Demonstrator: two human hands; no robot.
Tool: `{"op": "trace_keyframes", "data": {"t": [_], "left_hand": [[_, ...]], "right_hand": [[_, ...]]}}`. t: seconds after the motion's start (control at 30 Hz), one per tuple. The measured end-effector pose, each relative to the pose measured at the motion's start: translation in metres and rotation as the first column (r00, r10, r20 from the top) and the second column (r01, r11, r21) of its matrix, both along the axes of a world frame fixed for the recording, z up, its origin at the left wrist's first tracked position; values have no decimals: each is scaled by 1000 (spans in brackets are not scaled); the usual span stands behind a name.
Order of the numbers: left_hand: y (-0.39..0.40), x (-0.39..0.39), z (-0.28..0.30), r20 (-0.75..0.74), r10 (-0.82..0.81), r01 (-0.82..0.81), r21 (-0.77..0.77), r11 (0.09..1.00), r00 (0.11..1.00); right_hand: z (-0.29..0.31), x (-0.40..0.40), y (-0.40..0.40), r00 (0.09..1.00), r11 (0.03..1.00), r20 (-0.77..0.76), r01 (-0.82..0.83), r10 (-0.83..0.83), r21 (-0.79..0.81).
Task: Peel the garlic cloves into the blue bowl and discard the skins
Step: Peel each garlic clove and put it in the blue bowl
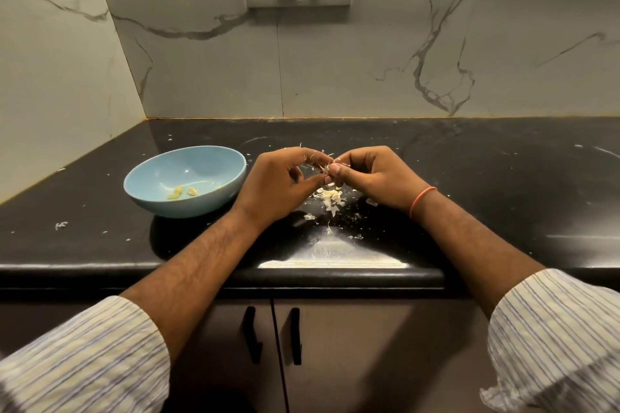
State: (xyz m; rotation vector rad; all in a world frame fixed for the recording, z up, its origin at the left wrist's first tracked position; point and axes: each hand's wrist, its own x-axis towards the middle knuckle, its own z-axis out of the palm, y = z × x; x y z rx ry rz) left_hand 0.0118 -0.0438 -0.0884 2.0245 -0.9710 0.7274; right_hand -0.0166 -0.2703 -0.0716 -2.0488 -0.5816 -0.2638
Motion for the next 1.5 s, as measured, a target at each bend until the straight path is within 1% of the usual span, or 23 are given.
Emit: {"op": "trace_keyframes", "data": {"t": [0.07,0.17,0.27,0.37,0.43,0.57,0.73,0.83,0.97,1.07,1.13,1.23,1.3,1.37,1.4,1.43,1.5], "left_hand": [[0,1,-1,-6,9,-9,-19,1000,1000],[1,2,-2,-10,14,-15,-23,1000,1000],[1,2,-2,-19,13,-14,-36,999,1000],[2,5,-3,-62,-13,9,-74,997,998],[2,5,-3,-80,-20,13,-86,996,997],[0,5,-3,-88,8,-13,-51,999,996],[0,6,-4,-137,-25,24,-14,1000,990],[1,7,-4,-145,-12,13,12,1000,989],[-1,7,-4,-144,3,0,19,1000,990],[-2,9,-5,-150,28,-22,39,999,988],[-2,10,-6,-161,36,-32,27,999,986],[0,11,-6,-176,27,-29,-11,1000,984],[0,10,-6,-183,19,-23,-21,1000,983],[-1,9,-6,-178,19,-19,2,1000,984],[-1,8,-6,-175,20,-16,26,1000,984],[-2,8,-7,-179,22,-13,48,999,984],[-2,7,-9,-209,22,-10,56,998,978]], "right_hand": [[0,-1,-1,1000,1000,-23,-9,9,28],[0,0,-3,999,1000,-38,-16,17,26],[-1,2,-3,1000,1000,-28,3,-3,18],[-3,5,-4,999,999,-9,34,-33,17],[-4,6,-5,999,999,7,53,-53,-8],[-6,8,-4,996,996,39,76,-74,-47],[-8,9,-3,997,994,37,77,-74,-78],[-7,7,-2,997,992,43,71,-67,-103],[-8,5,0,990,973,107,111,-91,-201],[-6,4,1,987,960,121,131,-104,-248],[-2,3,2,986,950,128,143,-111,-279],[4,2,7,984,948,128,152,-120,-279],[7,1,9,986,941,105,157,-131,-300],[13,2,9,990,914,58,142,-130,-381],[17,2,9,992,880,42,123,-117,-458],[22,2,9,995,829,38,101,-97,-550],[30,0,8,997,687,56,82,-60,-722]]}}
